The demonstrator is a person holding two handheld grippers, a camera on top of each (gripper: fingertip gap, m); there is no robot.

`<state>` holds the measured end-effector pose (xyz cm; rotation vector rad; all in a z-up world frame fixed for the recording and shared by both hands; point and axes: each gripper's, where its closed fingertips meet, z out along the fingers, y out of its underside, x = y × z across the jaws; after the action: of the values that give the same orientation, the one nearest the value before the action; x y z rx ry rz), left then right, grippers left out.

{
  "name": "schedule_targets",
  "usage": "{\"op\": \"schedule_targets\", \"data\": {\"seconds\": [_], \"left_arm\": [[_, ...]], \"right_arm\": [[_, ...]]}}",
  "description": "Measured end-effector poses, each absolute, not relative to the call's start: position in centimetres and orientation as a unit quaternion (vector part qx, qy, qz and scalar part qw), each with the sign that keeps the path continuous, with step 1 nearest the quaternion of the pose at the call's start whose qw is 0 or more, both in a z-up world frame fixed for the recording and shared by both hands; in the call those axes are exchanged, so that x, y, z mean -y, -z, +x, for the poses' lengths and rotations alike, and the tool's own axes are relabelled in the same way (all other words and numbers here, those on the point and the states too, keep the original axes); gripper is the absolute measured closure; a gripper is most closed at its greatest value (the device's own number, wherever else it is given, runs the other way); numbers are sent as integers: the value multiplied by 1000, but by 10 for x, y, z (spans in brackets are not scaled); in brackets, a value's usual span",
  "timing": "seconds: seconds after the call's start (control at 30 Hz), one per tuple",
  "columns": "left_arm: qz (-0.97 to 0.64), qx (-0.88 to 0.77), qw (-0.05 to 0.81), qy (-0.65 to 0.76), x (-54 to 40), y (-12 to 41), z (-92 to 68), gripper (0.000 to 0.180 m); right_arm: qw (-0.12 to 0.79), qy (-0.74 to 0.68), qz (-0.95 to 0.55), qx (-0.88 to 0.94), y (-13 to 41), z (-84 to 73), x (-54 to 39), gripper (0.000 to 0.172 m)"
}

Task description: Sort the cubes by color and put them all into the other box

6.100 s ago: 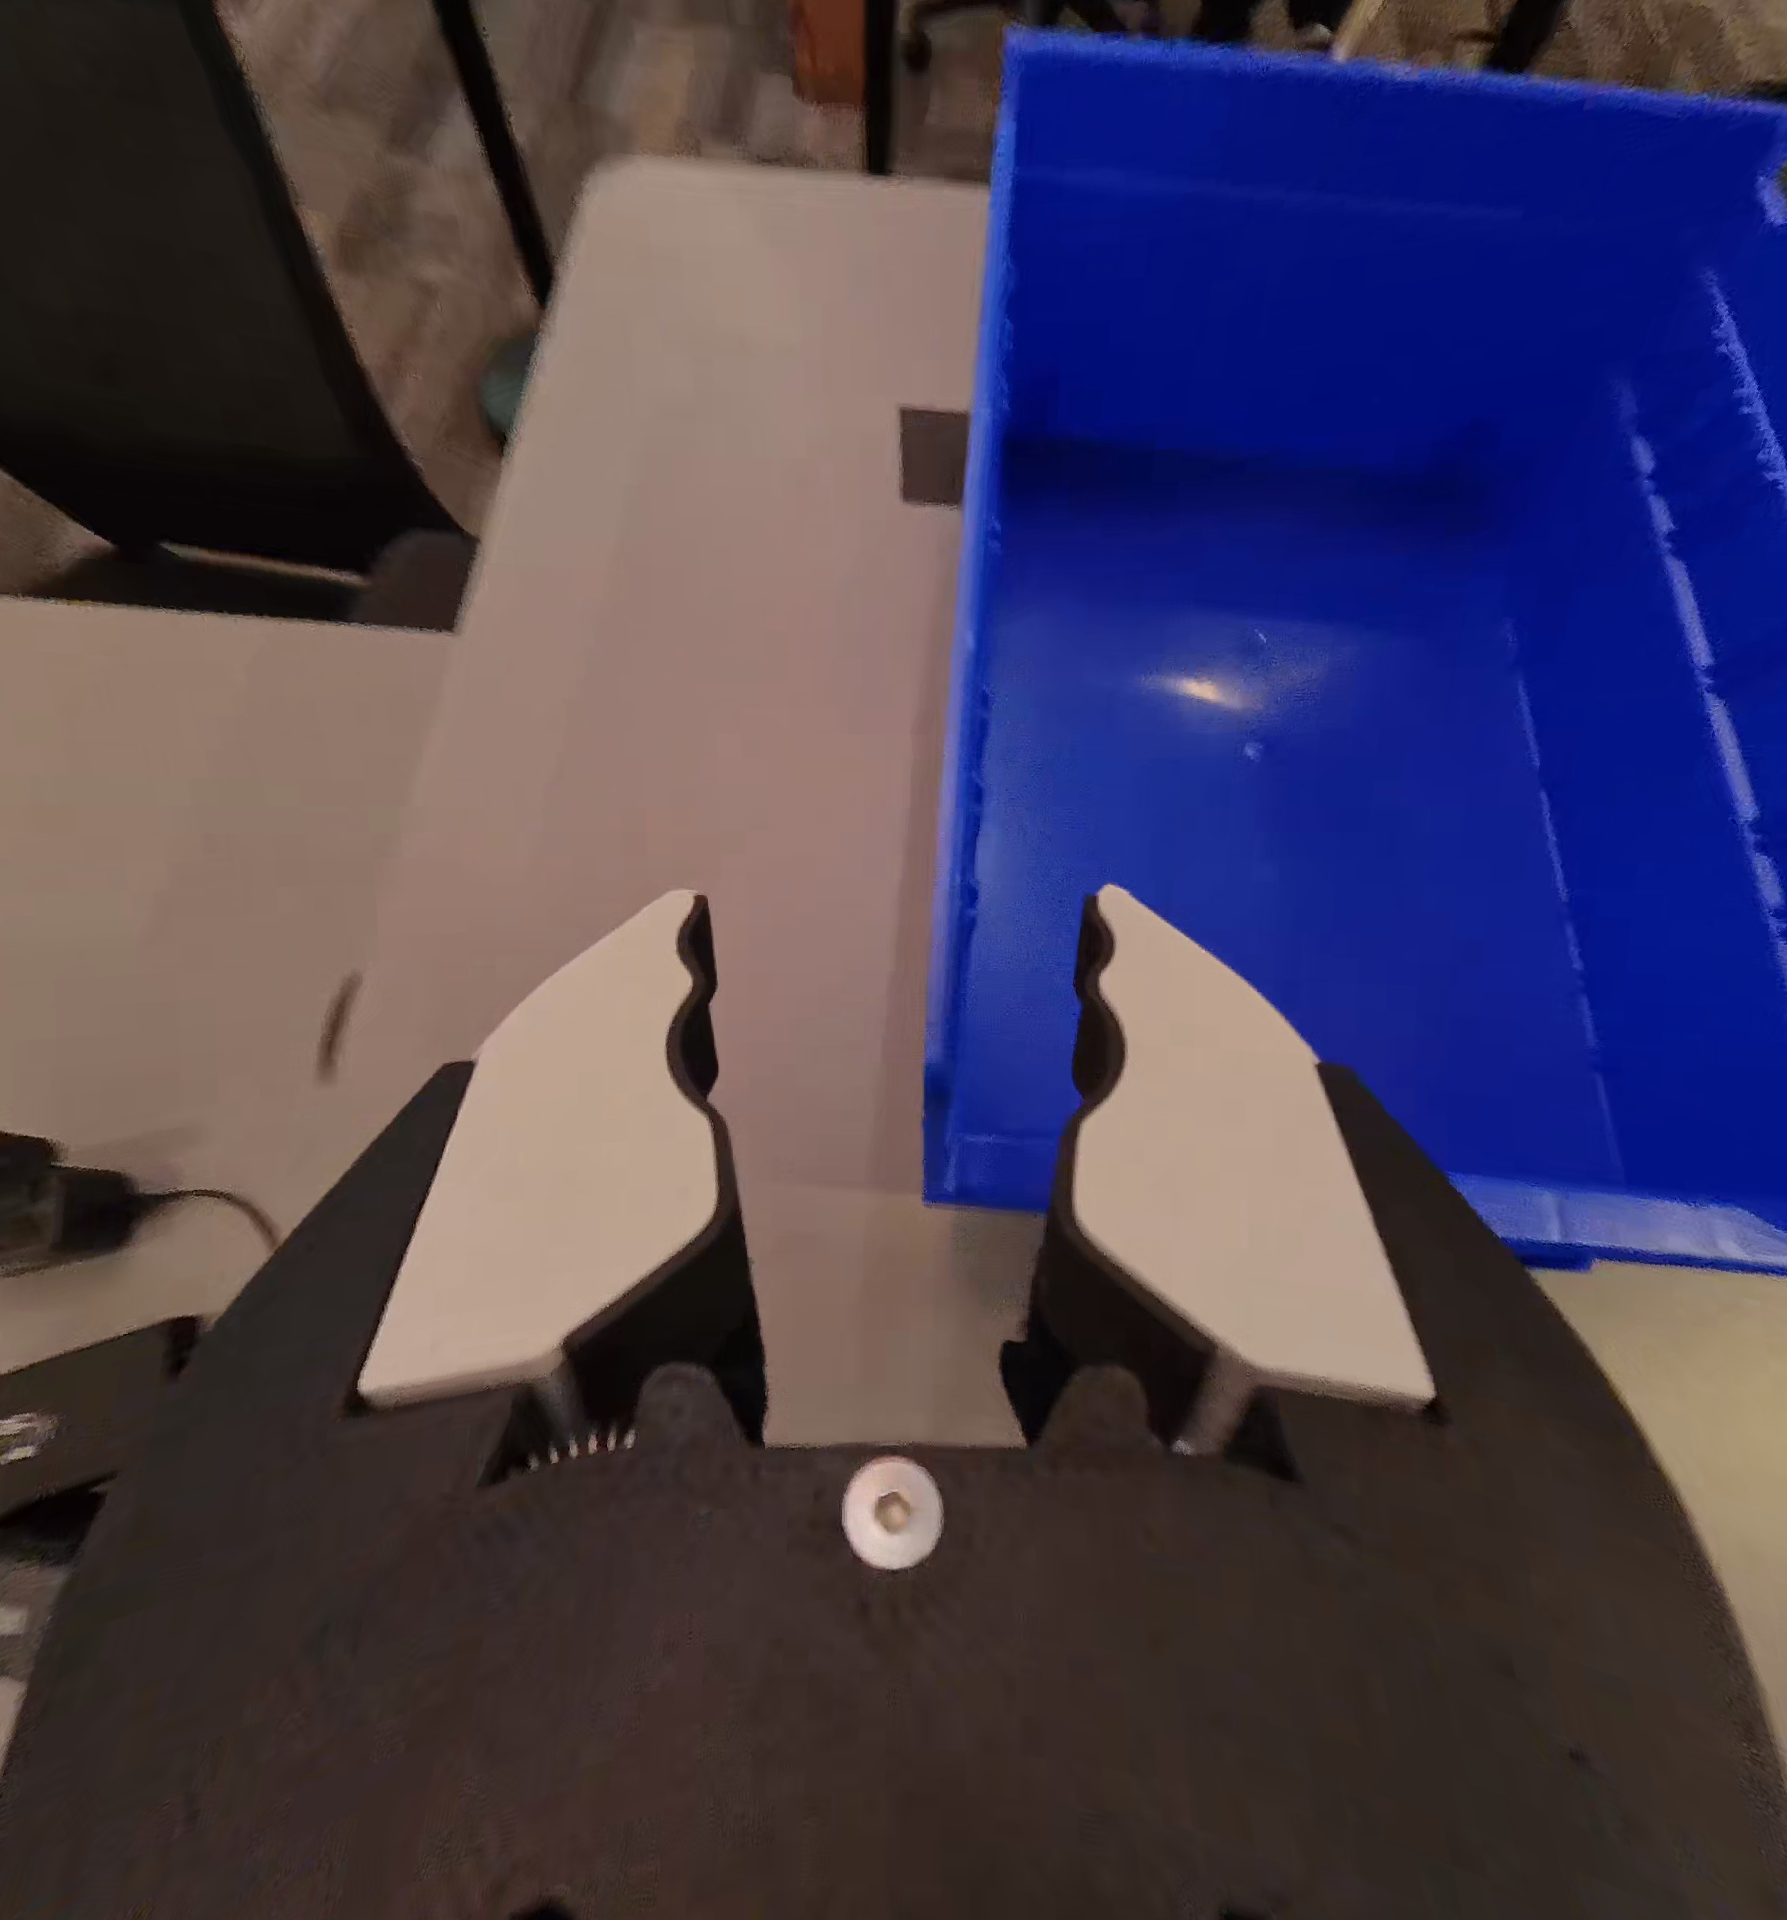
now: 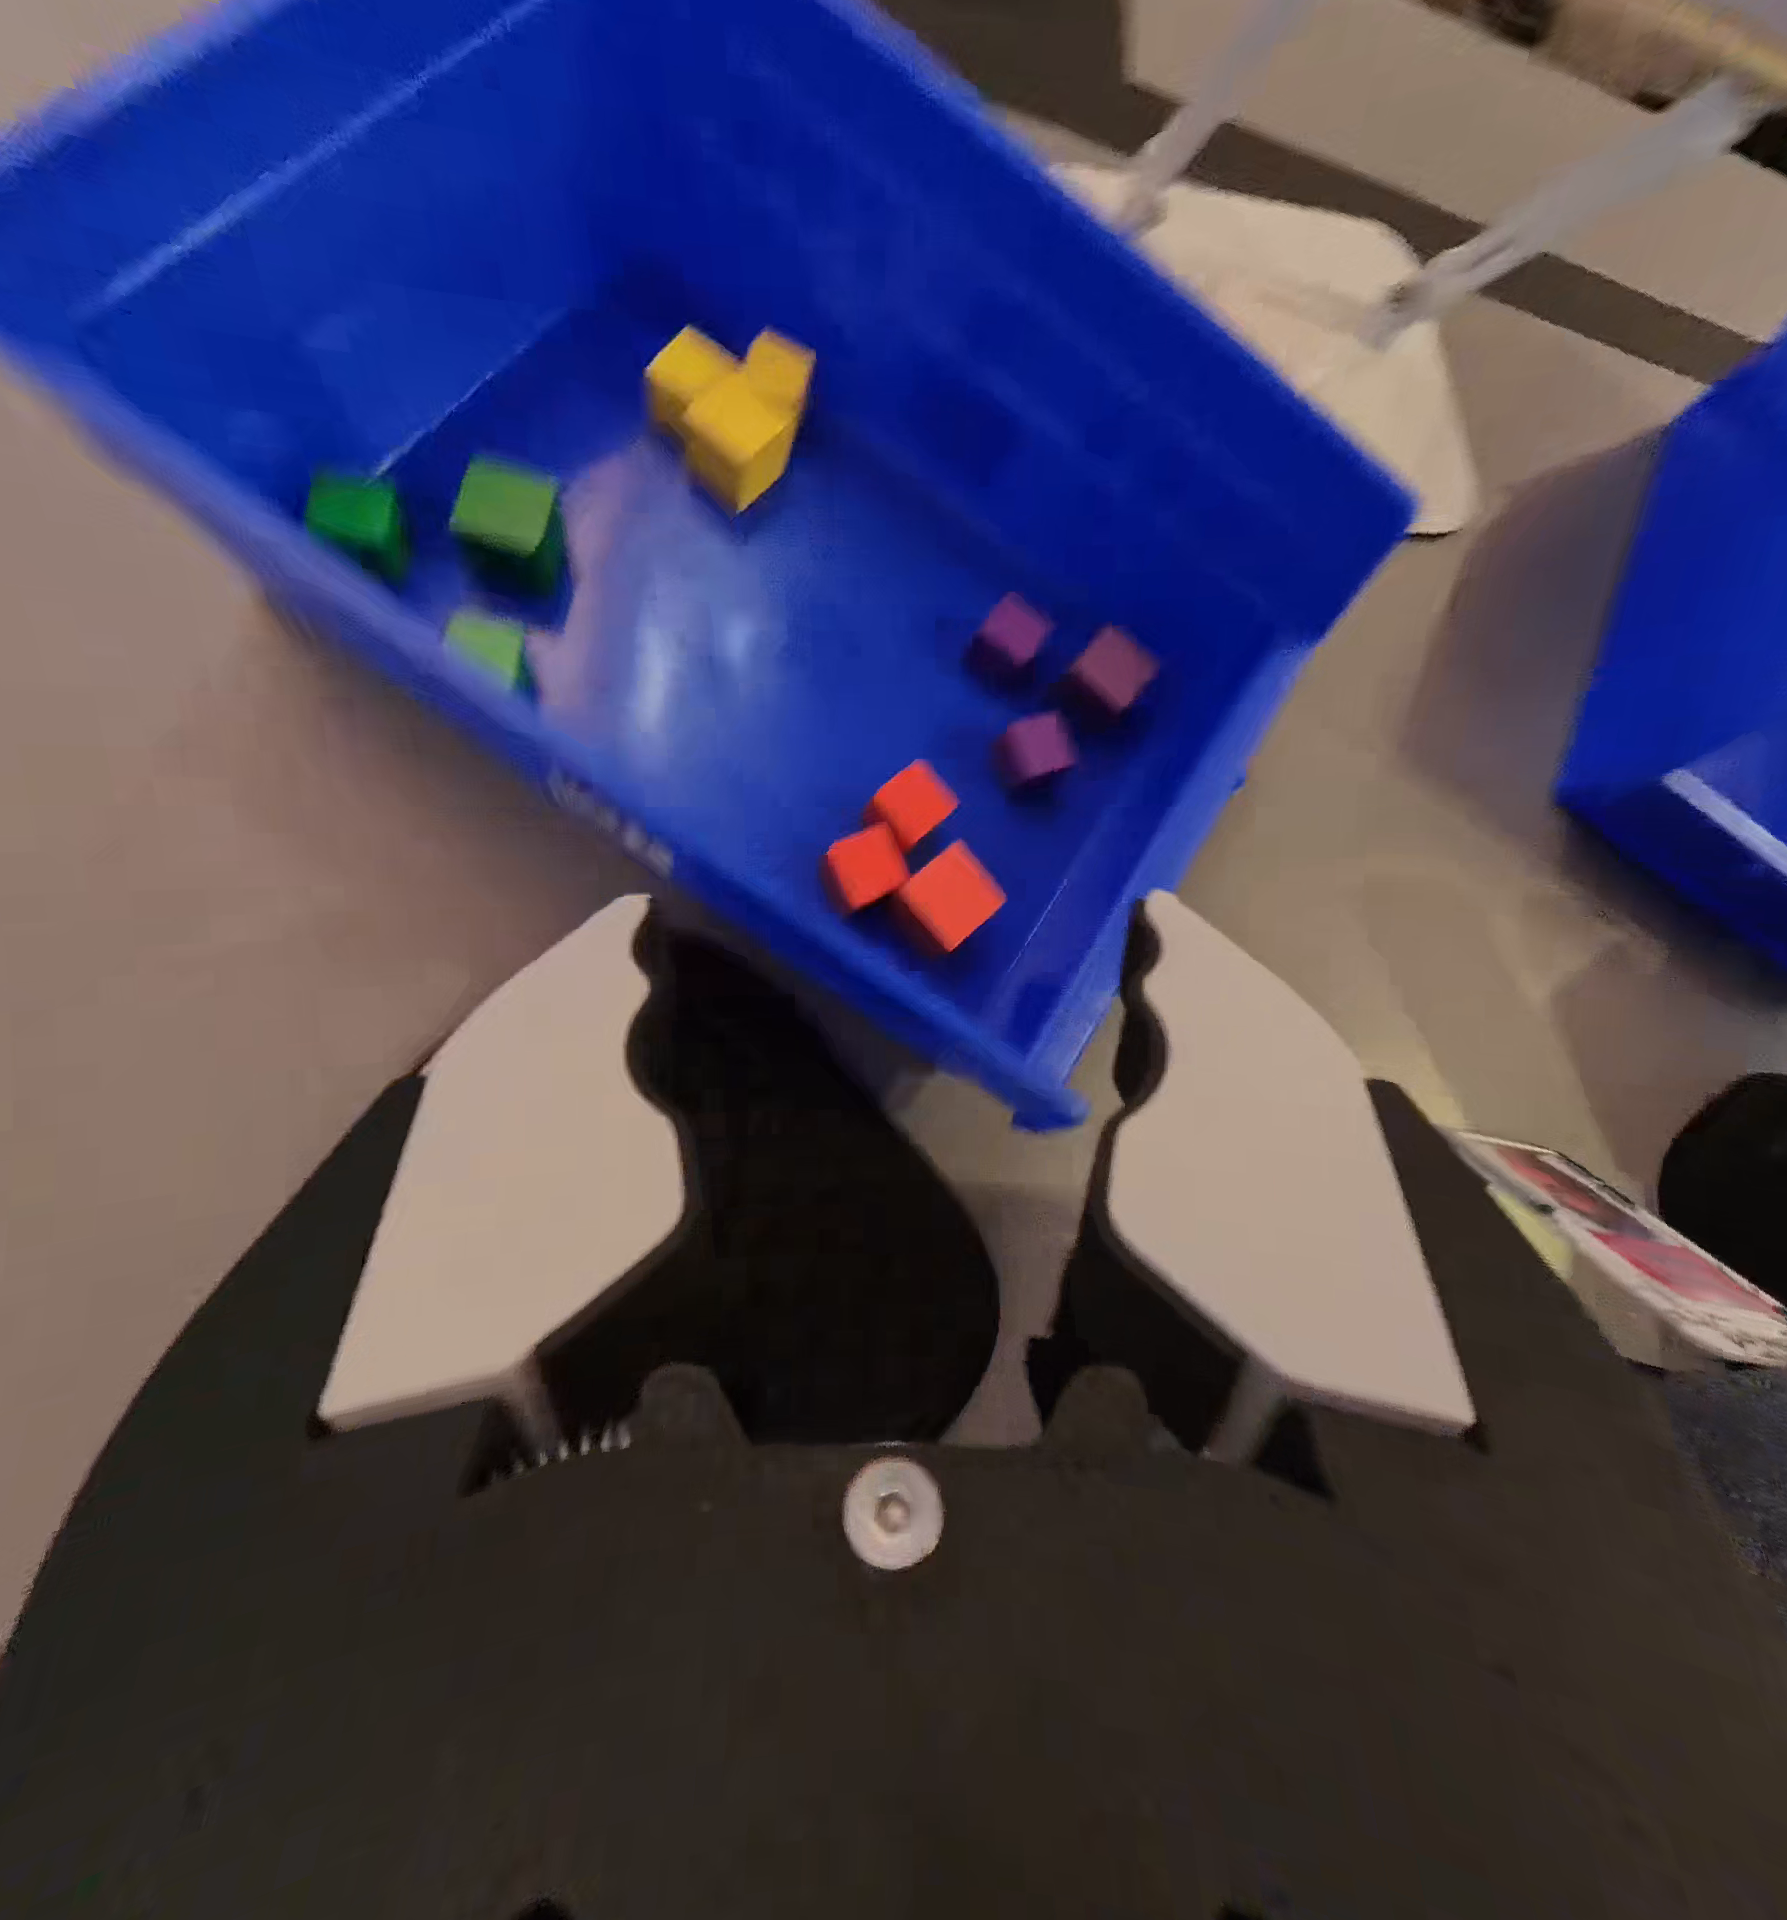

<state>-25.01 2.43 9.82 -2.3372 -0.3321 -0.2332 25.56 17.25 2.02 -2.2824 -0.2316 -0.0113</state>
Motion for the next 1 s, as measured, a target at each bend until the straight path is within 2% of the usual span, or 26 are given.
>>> {"op": "schedule_targets", "data": {"seconds": [0.17, 0.27, 0.4, 0.43, 0.73, 1.0], "left_arm": [[-916, 193, 337, 104, 4, -53, -245, 73], [-914, 202, 315, 154, -7, -34, -227, 74], [-912, 205, 305, 183, -20, -20, -219, 93], [-912, 201, 305, 188, -23, -19, -217, 108], [-917, 200, 308, 157, -45, -19, -256, 130], [-922, 192, 313, 119, -71, -20, -320, 160]], "right_arm": [[406, 0, -909, 90, -17, 259, -181, 145], [403, 4, -910, 95, -17, 260, -183, 145], [403, 4, -910, 95, -17, 261, -185, 146], [404, 6, -910, 95, -17, 262, -186, 147], [408, -3, -909, 83, -17, 279, -204, 165], [403, -26, -909, 104, -17, 288, -223, 165]]}}
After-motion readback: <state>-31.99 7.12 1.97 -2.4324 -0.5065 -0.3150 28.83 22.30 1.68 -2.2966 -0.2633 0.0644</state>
